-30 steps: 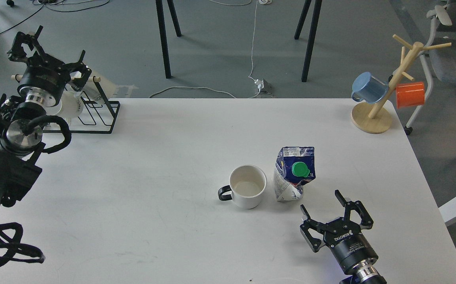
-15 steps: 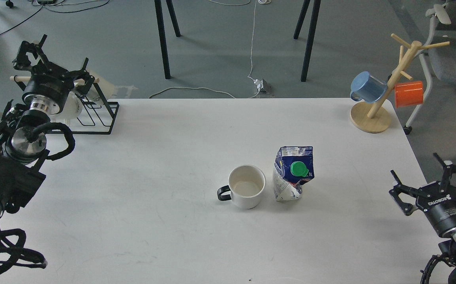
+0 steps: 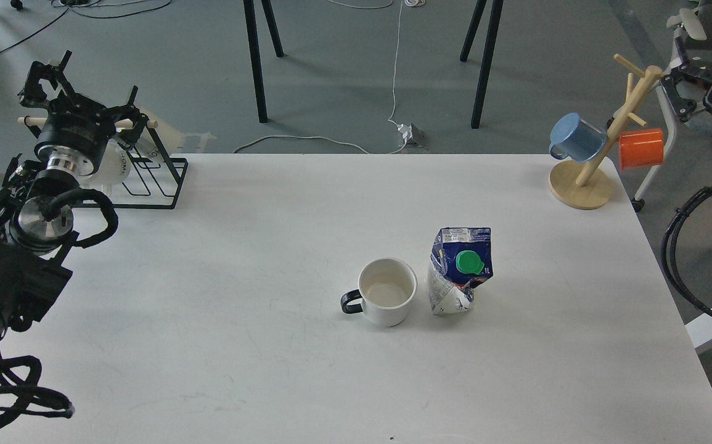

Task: Place cup and milk with both arms
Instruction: 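Release the carton and withdraw the right gripper toward the robot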

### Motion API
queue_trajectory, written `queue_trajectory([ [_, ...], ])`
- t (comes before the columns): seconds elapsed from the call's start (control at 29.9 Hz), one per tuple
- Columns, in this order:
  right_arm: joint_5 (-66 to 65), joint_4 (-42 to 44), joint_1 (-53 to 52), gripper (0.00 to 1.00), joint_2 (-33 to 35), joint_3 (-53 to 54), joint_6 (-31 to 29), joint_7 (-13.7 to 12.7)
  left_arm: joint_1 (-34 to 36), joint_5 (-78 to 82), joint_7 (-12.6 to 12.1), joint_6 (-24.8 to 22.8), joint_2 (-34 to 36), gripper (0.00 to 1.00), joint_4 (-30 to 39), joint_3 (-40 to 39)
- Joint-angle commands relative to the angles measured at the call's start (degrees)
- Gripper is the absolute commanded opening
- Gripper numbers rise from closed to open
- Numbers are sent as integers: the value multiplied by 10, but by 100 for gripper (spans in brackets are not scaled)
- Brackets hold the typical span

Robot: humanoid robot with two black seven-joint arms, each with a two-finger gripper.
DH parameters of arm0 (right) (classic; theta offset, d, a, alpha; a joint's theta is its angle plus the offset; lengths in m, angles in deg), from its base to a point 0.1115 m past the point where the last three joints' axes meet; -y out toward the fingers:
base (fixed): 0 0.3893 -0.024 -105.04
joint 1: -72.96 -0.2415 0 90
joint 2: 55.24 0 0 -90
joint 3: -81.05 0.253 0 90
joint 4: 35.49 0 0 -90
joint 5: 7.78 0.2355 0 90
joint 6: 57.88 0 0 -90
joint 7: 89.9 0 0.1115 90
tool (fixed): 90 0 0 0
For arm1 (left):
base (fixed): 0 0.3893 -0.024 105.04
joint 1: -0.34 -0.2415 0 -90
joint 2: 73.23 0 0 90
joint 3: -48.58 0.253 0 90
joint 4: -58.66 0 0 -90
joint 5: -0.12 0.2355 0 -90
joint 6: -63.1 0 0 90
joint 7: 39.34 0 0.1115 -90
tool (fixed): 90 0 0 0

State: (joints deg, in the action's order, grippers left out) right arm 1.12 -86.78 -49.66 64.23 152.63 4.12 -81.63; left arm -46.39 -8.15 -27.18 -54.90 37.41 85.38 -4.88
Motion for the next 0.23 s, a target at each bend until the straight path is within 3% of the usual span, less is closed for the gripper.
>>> queue_trajectory([
  [0.0,0,35,-31,99,-21,-13,0,2,8,0,6,0,-1,100,1,-1],
  [0.2,1,36,-39,99,-23,-13,0,3,14,0,4,0,-1,100,11,0],
])
